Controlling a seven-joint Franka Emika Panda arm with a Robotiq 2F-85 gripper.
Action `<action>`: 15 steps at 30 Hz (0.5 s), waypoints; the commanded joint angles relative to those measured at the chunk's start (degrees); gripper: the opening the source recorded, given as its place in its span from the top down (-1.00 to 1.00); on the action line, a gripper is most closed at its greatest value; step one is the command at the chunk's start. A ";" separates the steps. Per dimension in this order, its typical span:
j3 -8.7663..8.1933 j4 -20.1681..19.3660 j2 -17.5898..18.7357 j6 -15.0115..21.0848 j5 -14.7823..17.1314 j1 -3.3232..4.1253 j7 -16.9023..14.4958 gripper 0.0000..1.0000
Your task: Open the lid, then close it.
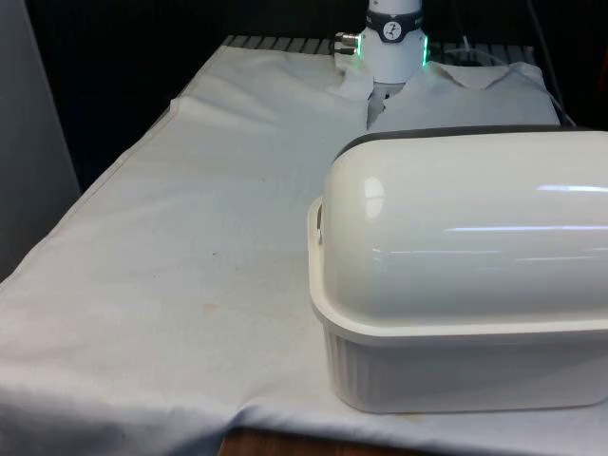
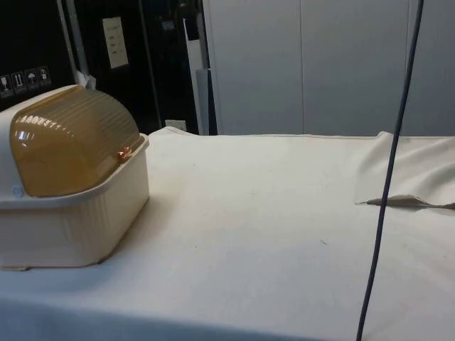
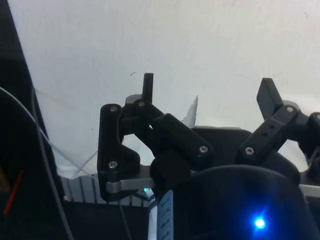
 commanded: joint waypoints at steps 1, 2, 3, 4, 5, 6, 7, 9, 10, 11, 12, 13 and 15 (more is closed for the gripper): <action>0.00 0.00 0.00 0.00 0.00 0.00 0.00 -1.00; 0.40 -0.23 0.11 0.86 -1.20 0.29 1.26 -1.00; 0.69 -0.34 0.11 1.09 -1.55 0.34 1.66 -1.00; 1.26 -0.52 0.17 1.66 -2.06 0.40 2.41 -1.00; 1.49 -0.69 0.17 1.95 -2.35 0.40 2.69 -1.00; 1.78 -0.80 0.23 2.35 -2.58 0.46 3.09 -1.00; 2.06 -0.97 0.29 2.69 -2.81 0.52 3.50 -1.00; 2.58 -1.38 0.29 3.38 -3.27 0.57 4.24 -1.00; 3.15 -1.89 0.34 4.30 -3.67 0.63 4.98 -1.00; 3.09 -1.32 0.52 3.09 -3.04 0.34 4.24 -1.00; 3.44 -2.18 0.29 4.81 -3.78 0.63 5.27 -1.00; 3.67 -2.52 0.29 5.21 -3.95 0.63 5.56 -1.00; 4.13 -3.27 0.11 6.30 -4.07 0.57 5.84 -1.00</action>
